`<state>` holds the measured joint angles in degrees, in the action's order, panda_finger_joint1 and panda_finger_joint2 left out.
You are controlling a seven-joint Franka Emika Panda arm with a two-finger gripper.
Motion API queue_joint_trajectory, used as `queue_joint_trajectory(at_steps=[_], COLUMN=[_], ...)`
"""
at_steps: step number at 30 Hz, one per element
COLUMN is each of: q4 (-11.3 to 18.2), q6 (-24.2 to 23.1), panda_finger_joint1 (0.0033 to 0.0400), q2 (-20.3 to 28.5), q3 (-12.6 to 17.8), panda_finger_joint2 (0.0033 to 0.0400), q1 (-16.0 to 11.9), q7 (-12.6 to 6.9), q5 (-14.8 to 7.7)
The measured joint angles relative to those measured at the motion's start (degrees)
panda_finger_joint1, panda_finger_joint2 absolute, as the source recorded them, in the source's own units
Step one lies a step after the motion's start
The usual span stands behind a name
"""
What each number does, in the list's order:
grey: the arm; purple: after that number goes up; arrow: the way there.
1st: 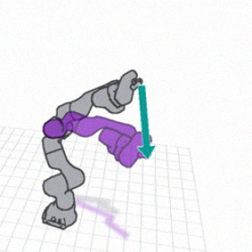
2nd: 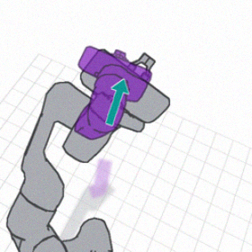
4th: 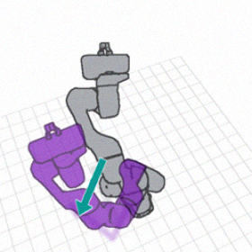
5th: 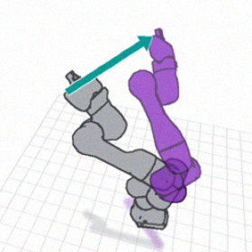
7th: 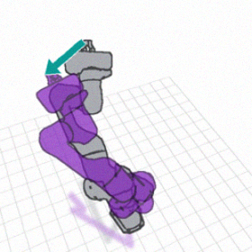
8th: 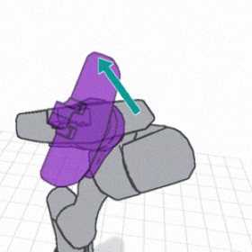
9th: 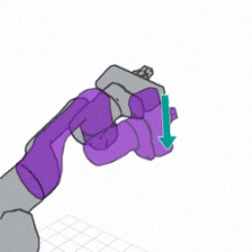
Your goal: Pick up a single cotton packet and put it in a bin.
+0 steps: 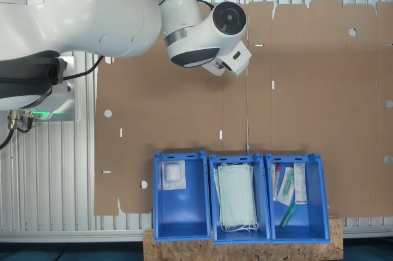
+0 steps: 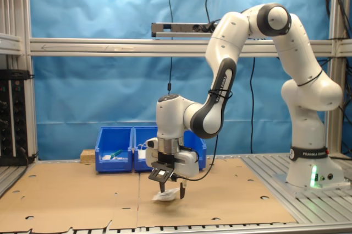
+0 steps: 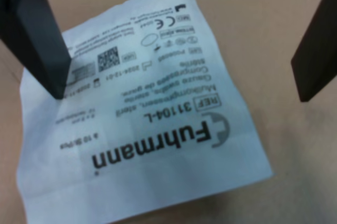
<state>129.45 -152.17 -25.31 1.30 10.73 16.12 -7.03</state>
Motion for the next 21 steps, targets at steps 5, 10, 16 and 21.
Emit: queue_joint_trajectory(at_steps=[5,10,16,21], q4=[-0.6,-0.9,-1.2,-1.3], q6=[-0.8,-1.3,-1.8,-2.1], panda_finger_joint1=[0.04,0.04,0.04,0.04], q2=[-0.3,-0.7,-1.3,-1.9], q3=[0.0,0.0,0.0,0.0], panda_finger_joint2=[0.04,0.04,0.04,0.04], q1=[0.0,0.0,0.0,0.0], q7=[0.06,0.08,0.09,0.09], q5=[0.0,0.0,0.0,0.0])
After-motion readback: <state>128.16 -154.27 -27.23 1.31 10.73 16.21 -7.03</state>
